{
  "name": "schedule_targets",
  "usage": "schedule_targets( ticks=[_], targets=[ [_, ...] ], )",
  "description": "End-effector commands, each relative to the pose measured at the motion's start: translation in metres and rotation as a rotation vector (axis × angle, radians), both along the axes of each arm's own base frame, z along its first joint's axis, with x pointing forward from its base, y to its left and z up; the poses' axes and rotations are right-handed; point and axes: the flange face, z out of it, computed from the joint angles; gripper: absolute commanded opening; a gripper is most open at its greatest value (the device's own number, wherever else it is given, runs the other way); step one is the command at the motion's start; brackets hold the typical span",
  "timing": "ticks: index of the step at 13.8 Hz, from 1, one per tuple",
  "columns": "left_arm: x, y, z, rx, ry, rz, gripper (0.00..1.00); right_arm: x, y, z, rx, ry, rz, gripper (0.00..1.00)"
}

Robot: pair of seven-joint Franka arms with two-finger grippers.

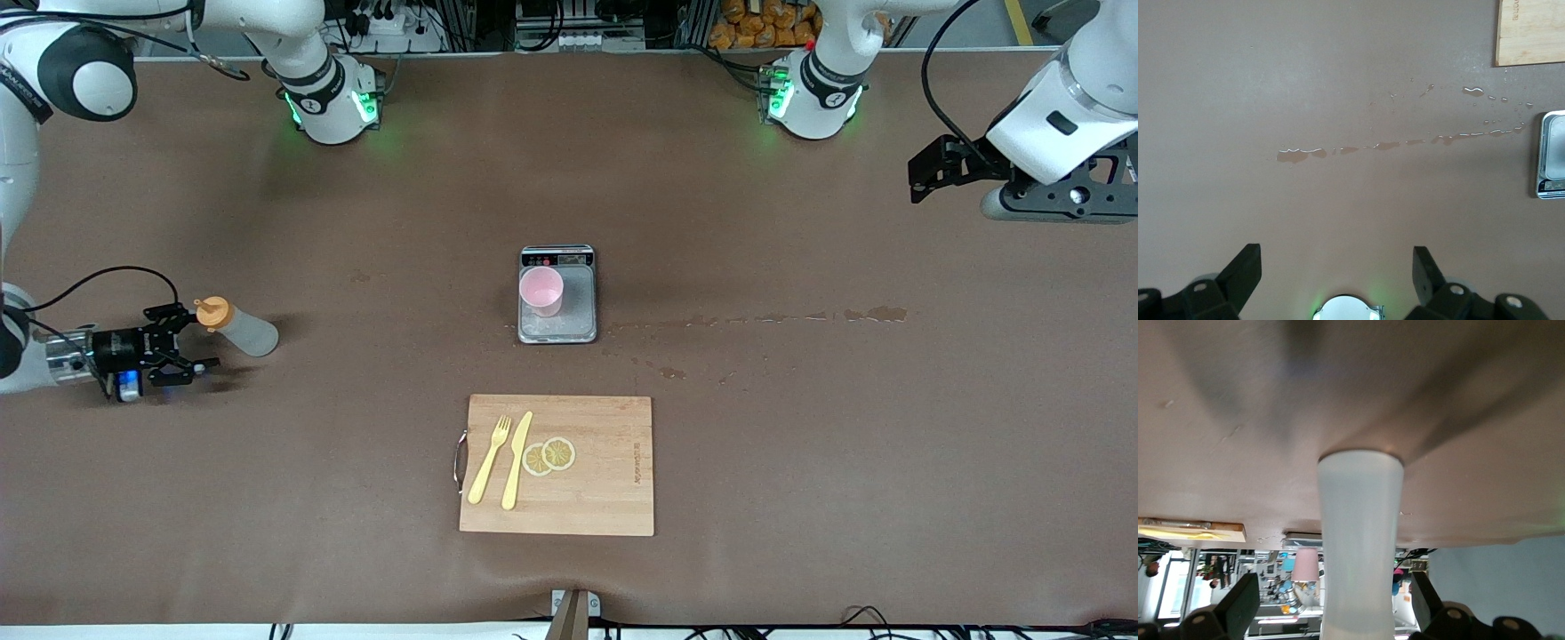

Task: Add sauce to pink cup with both arms
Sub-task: 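Set the bottle upright on the table and open the right gripper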

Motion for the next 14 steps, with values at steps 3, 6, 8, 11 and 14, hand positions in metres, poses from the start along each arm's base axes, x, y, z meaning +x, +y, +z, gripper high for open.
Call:
schedule_targets(
  ticks=[3, 6, 8, 11, 14],
  targets=[
    [0.002, 0.002, 0.004, -0.019, -0.002, 0.000, 1.00, 0.042, 0.034, 0.095, -0.187, -0.080, 0.180, 1.00],
    [0.003, 0.001, 0.001, -0.016, 0.004, -0.002, 1.00, 0.057, 0.061, 0.148, -0.288, -0.141, 0.259, 1.00],
    [0.003, 0.001, 0.001, -0.016, 0.004, -0.002, 1.00, 0.061, 0.071, 0.183, -0.335, -0.183, 0.283, 1.00],
    [0.003, -0.001, 0.001, -0.018, 0.004, -0.003, 1.00, 0.073, 0.140, 0.247, -0.403, -0.272, 0.387, 1.00],
    [0.003, 0.000, 0.002, -0.017, 0.002, -0.002, 1.00, 0.073, 0.253, 0.304, -0.605, -0.336, 0.612, 1.00]
  ],
)
